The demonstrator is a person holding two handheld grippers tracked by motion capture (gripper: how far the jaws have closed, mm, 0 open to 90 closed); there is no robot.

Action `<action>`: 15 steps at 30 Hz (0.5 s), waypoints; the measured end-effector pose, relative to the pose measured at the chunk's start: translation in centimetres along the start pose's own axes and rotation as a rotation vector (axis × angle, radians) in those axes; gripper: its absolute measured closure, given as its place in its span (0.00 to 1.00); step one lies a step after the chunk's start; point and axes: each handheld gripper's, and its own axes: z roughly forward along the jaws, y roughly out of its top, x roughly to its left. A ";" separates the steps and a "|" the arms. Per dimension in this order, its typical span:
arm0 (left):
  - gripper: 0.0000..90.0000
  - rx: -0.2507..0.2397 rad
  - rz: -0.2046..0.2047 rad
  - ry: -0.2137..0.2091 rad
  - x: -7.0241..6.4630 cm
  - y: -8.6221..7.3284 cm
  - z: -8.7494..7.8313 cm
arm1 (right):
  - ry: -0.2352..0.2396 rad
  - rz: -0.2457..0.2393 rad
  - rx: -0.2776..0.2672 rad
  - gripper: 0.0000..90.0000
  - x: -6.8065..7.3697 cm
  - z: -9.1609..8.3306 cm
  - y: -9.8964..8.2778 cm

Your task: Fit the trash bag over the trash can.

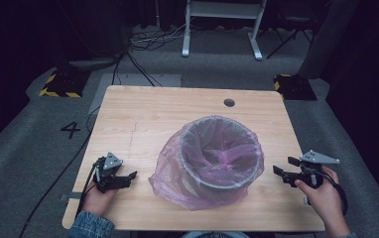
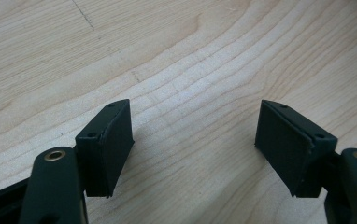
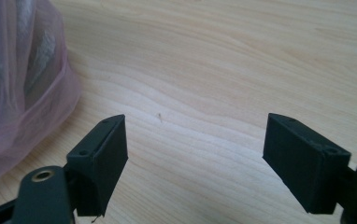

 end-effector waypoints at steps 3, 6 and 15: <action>0.31 0.000 0.000 0.000 0.0 0.0 0.0 | -0.005 -0.007 0.010 0.25 0.2 0.6 -0.5; 0.31 0.000 -0.001 -0.001 0.0 0.0 0.0 | -0.019 -0.006 0.015 0.25 0.4 1.2 -1.1; 0.31 0.000 0.000 0.000 0.0 0.0 0.0 | -0.018 0.007 0.042 0.25 0.6 2.5 -2.2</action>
